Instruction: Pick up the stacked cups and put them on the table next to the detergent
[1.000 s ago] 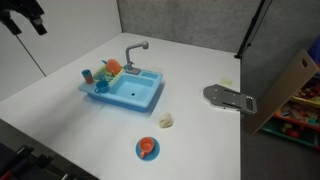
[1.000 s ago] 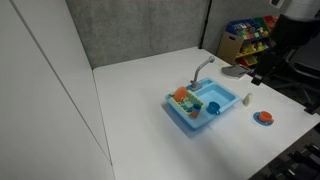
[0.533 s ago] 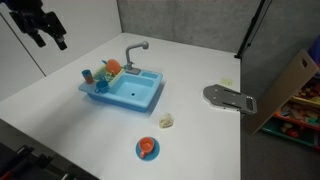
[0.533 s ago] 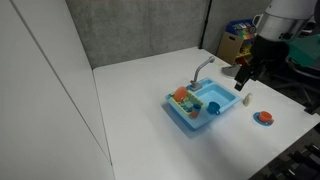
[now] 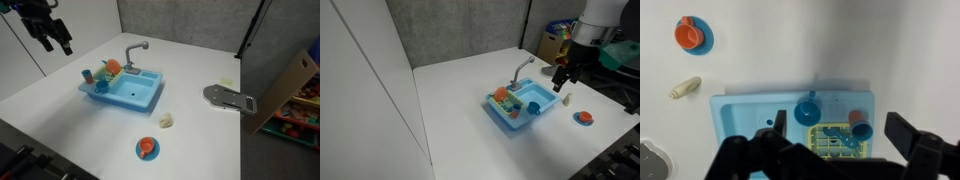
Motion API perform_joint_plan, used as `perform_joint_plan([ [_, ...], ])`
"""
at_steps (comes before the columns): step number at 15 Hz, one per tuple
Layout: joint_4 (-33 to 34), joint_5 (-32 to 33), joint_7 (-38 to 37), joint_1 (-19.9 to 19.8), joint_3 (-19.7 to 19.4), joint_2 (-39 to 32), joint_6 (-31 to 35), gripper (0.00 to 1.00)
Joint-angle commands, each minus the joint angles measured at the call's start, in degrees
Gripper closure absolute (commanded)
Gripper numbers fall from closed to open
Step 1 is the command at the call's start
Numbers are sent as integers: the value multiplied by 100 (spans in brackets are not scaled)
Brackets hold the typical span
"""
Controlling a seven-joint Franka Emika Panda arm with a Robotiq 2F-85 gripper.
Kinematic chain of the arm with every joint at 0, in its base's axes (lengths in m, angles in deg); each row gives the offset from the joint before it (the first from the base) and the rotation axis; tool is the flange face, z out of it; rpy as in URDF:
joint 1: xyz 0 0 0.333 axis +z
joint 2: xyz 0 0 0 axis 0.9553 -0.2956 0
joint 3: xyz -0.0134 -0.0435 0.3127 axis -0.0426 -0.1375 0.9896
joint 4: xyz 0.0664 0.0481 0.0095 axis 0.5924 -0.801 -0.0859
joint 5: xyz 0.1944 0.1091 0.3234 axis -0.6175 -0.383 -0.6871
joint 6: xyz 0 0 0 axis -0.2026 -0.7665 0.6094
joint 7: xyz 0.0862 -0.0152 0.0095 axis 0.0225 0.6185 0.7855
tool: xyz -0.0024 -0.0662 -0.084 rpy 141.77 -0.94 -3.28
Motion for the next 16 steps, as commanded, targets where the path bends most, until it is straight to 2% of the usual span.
perform_joint_plan([
  [1, 89, -15, 46, 45, -50, -60, -130, 0],
  [9, 1051, -287, 194, 91, -91, -1052, -829, 0],
  [16, 1611, -281, 267, 165, -133, -1867, -247, 0],
])
